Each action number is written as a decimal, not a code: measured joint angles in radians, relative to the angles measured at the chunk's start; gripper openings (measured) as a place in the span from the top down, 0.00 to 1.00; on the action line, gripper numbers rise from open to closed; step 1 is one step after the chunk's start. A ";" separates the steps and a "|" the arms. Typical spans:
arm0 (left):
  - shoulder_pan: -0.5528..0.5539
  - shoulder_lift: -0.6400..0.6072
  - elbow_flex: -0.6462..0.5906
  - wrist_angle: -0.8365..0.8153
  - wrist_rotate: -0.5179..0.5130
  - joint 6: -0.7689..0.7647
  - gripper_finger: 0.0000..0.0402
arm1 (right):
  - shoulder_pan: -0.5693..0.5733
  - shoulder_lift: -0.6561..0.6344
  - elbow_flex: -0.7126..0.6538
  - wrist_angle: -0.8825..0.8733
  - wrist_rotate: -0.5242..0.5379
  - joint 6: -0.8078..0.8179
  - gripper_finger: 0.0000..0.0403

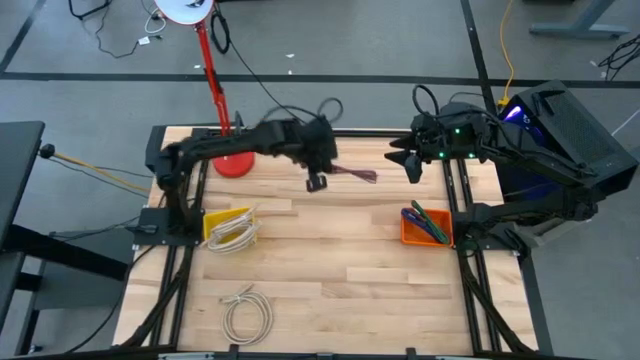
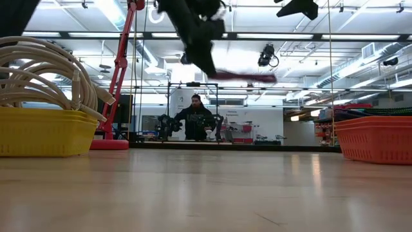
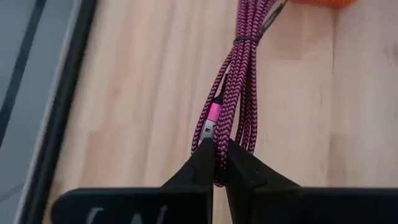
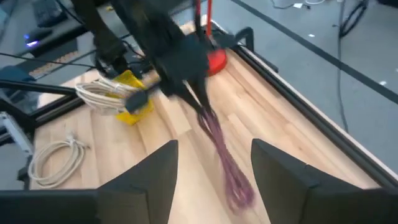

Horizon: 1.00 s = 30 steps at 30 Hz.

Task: Pick & Place USB Port
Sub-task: Put the pink USB cable into the orange bin

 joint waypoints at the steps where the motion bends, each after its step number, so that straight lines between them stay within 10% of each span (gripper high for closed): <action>1: 0.011 -0.024 -0.001 -0.016 -0.011 -0.017 0.96 | 0.000 0.000 0.000 -0.001 0.011 0.000 0.49; 13: 0.115 -0.266 0.001 0.342 0.019 -0.247 0.96 | -0.001 0.000 0.000 0.114 0.037 -0.001 0.49; 30: -0.016 -0.210 0.002 0.515 0.129 -0.280 0.96 | -0.031 0.000 0.000 0.333 0.036 -0.052 0.49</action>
